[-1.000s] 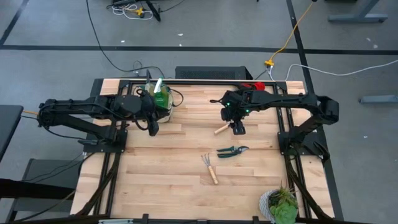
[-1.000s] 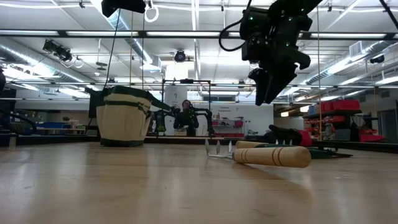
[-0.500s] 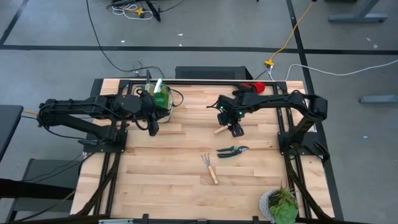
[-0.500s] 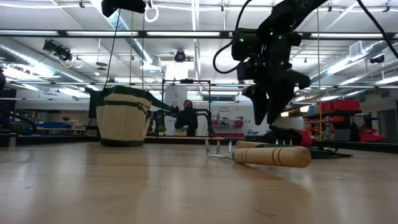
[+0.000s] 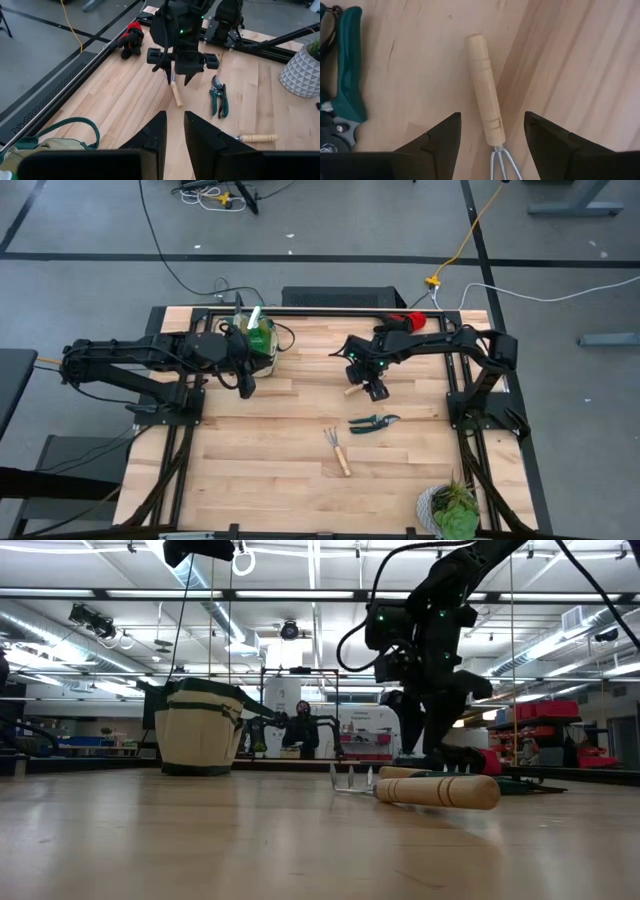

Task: Pick & Place Garden tools in Gardening bag
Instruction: Put the brown hand rake into the gardening bag

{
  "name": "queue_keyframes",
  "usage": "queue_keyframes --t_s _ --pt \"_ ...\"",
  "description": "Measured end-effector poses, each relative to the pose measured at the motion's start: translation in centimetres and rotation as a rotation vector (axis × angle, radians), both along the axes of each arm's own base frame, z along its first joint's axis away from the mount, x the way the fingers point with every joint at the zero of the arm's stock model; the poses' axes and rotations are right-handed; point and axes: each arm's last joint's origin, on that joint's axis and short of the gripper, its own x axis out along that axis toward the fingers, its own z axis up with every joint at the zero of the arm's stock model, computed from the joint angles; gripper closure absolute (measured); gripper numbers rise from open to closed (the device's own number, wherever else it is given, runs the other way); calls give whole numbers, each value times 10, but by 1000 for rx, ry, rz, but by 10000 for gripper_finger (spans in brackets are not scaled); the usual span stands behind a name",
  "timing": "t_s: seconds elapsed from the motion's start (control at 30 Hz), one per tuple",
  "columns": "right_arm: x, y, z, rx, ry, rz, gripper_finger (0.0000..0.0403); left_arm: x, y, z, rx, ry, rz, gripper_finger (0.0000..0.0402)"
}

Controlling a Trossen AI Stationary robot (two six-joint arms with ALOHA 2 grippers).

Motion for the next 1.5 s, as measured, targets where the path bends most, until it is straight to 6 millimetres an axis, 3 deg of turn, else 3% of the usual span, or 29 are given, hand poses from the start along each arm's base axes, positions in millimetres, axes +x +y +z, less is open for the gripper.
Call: queue_keyframes --t_s 0.3,1.27,1.5 --pt "3 -1 -11 0 27 31 184 0 0 0 0 0 0 330" --pt "7 3 -11 -48 15 9 184 0 1 1 11 -6 22 330" --pt "-4 6 -27 -36 46 -15 184 0 1 1 13 -6 26 330"
